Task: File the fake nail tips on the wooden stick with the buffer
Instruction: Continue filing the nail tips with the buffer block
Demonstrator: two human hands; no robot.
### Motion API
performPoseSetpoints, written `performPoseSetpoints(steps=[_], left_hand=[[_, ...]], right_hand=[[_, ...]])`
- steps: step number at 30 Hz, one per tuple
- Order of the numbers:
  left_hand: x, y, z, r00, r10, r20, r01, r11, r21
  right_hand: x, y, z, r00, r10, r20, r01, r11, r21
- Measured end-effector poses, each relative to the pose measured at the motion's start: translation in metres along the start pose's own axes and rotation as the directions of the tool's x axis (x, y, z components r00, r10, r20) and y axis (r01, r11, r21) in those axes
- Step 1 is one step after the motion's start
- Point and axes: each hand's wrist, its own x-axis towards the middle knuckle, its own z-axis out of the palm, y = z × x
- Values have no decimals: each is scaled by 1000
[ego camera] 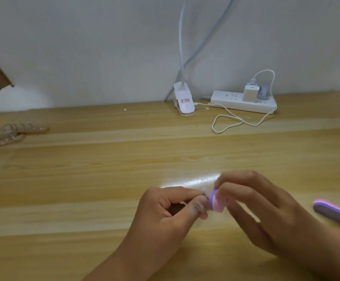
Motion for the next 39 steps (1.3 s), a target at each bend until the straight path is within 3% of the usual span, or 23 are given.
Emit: performPoseSetpoints(steps=[3, 5, 9, 13, 16, 19, 21, 24, 28, 34, 36, 39], left_hand=[[1, -2, 0, 999, -35, -14, 35, 999, -26], [1, -2, 1, 999, -35, -14, 35, 999, -14], [1, 2, 1, 1000, -5, 10, 5, 999, -32], [1, 2, 2, 1000, -17, -12, 16, 998, -58], [1, -1, 3, 1000, 15, -26, -15, 1000, 23], [0, 0, 2, 994, 103, -29, -99, 990, 95], [1, -1, 0, 991, 116, -60, -108, 987, 115], [2, -3, 0, 986, 138, -89, -121, 978, 171], [1, -3, 1, 973, 226, -33, -212, 947, 242], [3, -2, -1, 973, 228, -44, -209, 942, 263], [2, -1, 0, 963, 270, -17, -252, 918, 306], [0, -1, 1, 955, 295, 15, -274, 865, 420]], right_hand=[[1, 3, -3, 993, 90, -77, -87, 996, 37], [1, -3, 2, 995, 54, -78, -49, 997, 66], [1, 2, 3, 998, -59, 37, 62, 996, -69], [2, 13, -2, 993, 102, -55, -102, 995, -5], [0, -3, 6, 995, 64, -79, -59, 997, 56], [2, -5, 7, 999, -41, -12, 40, 996, -85], [3, 4, 2, 999, 12, -31, -16, 989, -144], [3, 3, -2, 986, 114, -124, -121, 991, -57], [2, -12, 7, 999, 21, -37, -22, 999, -27], [6, -5, -3, 972, 174, -157, -173, 985, 24], [6, -14, 2, 985, 124, -120, -116, 991, 72], [4, -17, 6, 999, 24, -26, -25, 1000, -17]])
